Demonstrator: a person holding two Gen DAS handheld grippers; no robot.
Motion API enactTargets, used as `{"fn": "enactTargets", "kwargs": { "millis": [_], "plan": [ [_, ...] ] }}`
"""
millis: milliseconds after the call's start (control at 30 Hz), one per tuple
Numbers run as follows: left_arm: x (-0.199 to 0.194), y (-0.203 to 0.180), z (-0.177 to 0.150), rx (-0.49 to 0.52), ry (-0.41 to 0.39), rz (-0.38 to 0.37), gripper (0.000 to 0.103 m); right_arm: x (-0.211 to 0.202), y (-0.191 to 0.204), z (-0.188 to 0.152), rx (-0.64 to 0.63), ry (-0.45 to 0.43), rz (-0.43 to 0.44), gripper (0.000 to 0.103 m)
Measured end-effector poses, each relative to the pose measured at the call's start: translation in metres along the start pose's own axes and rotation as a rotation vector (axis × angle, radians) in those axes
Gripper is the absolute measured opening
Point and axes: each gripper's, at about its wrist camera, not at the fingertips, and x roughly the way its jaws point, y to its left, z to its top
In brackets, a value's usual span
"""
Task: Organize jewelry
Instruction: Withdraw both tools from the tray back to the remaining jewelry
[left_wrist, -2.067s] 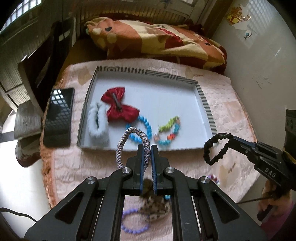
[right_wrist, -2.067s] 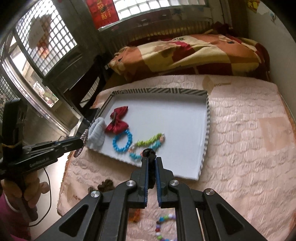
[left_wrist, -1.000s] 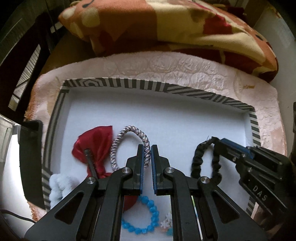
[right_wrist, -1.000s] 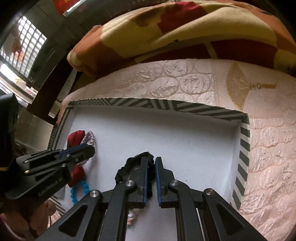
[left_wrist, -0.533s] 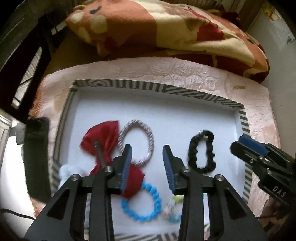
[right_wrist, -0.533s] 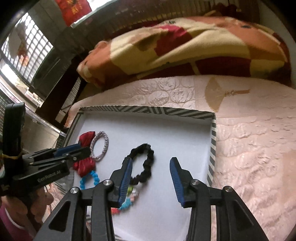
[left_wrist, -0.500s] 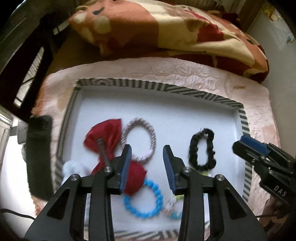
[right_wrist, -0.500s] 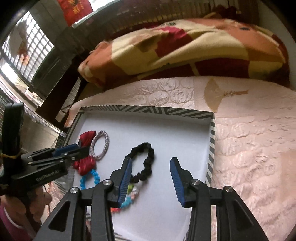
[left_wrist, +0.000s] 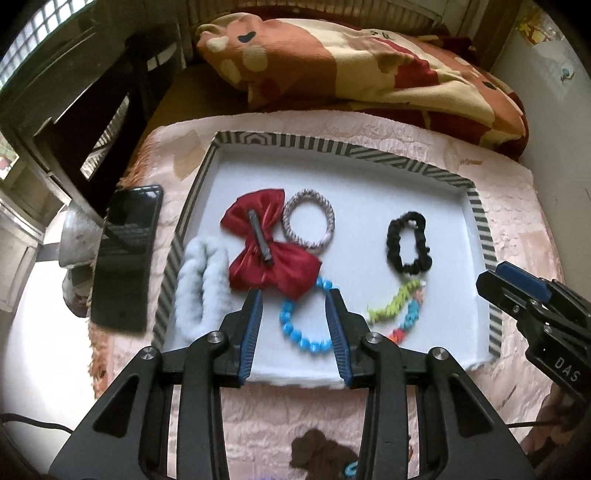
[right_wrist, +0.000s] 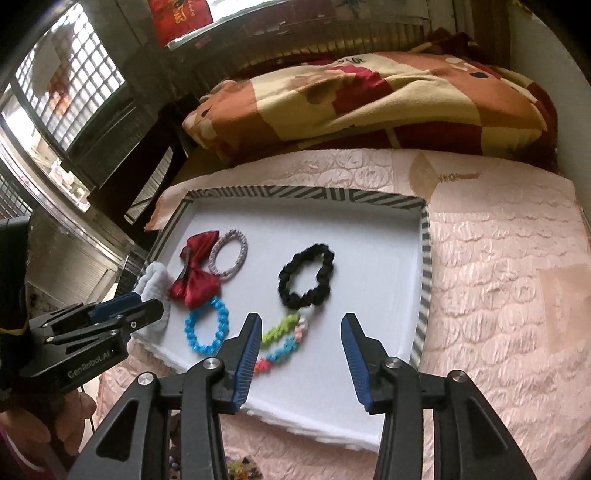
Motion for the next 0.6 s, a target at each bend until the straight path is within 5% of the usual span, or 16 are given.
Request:
{"fn": "enactTargets", "kwargs": {
  "millis": [600],
  "plan": [
    [-0.046,0.021,-0.063,0.015,-0.054,0.046,0.035,-0.036,0.043,-0.063,0.010,-0.029,-0.039,0.053]
  ]
}}
